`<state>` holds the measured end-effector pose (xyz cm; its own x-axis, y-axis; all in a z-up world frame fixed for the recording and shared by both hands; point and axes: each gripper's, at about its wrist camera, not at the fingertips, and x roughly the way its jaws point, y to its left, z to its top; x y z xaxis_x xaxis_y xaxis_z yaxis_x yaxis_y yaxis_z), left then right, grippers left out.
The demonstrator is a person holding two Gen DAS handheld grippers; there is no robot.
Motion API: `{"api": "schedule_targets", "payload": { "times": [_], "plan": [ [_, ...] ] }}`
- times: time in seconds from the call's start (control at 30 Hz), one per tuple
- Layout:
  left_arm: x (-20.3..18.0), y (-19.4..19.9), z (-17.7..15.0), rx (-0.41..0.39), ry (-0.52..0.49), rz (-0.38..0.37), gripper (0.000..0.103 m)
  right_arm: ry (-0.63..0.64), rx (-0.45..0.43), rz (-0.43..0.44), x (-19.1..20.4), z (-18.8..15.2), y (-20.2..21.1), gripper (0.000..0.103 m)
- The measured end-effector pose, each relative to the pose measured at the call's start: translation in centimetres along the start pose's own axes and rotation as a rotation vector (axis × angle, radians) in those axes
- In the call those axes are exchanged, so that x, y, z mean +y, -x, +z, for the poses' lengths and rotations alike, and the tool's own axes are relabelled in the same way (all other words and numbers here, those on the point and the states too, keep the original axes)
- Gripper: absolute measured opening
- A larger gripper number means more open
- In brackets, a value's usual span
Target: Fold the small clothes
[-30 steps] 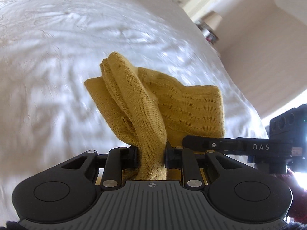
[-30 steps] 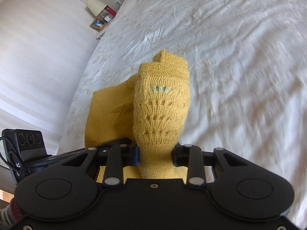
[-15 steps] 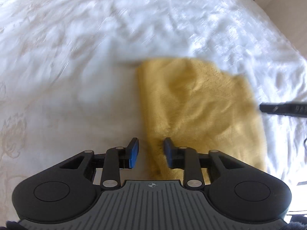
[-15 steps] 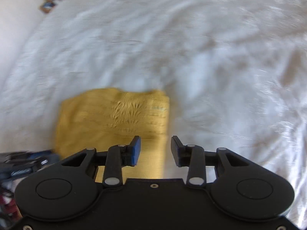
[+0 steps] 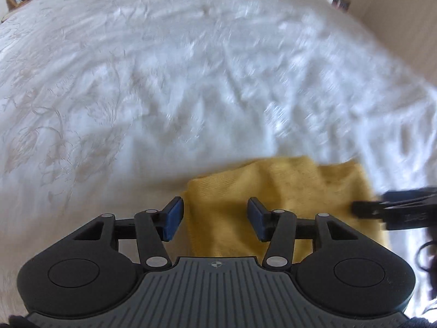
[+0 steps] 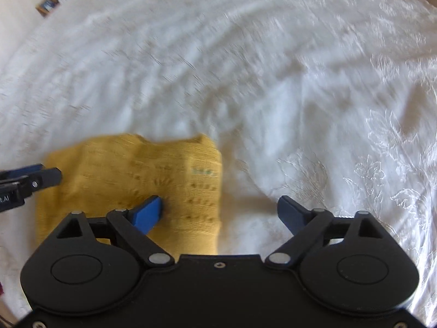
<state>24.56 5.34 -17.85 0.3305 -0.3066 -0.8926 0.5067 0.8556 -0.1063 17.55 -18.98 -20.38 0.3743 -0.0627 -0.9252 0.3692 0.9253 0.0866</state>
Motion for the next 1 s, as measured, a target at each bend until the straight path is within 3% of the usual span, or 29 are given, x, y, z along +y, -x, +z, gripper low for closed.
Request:
{"api": "schedule_targets", "payload": {
  "times": [0.03, 0.13, 0.27, 0.43, 0.6, 0.7, 0.8, 0.87, 1.0],
  "plan": [
    [0.3, -0.9, -0.1, 0.037, -0.021, 0.003, 0.053, 0.003, 0.017, -0.014, -0.3, 0.1, -0.7, 0.102],
    [0.4, -1.1, 0.3, 0.036, -0.05, 0.001, 0.058, -0.01, 0.039, -0.005, -0.9, 0.6, -1.3, 0.102],
    [-0.1, 2.3, -0.8, -0.038, -0.069, -0.01, 0.057, -0.002, -0.038, 0.024, -0.6, -0.2, 1.1, 0.102],
    [-0.7, 6.7, -4.8, -0.062, -0.051, -0.077, 0.06, -0.01, -0.106, 0.106, -0.1, -3.6, 5.1, 0.102],
    [-1.8, 7.1, -9.0, 0.011, -0.118, -0.1, 0.061, 0.0, -0.057, 0.144, 0.5, -7.7, 6.3, 0.102],
    [-0.8, 5.9, -10.8, 0.052, -0.09, -0.075, 0.063, 0.015, 0.013, 0.115, 0.3, -9.4, 5.5, 0.102],
    [1.1, 4.9, -11.4, 0.084, 0.001, -0.066, 0.079, 0.016, 0.083, 0.021, -0.8, -10.7, 4.2, 0.102],
    [1.8, 4.7, -11.2, 0.094, 0.048, -0.082, 0.081, -0.029, 0.085, 0.015, -1.8, -10.9, 4.1, 0.102],
    [0.9, 5.4, -10.4, 0.086, 0.007, -0.075, 0.081, -0.046, 0.031, 0.023, -2.3, -10.7, 5.9, 0.102]
  ]
}}
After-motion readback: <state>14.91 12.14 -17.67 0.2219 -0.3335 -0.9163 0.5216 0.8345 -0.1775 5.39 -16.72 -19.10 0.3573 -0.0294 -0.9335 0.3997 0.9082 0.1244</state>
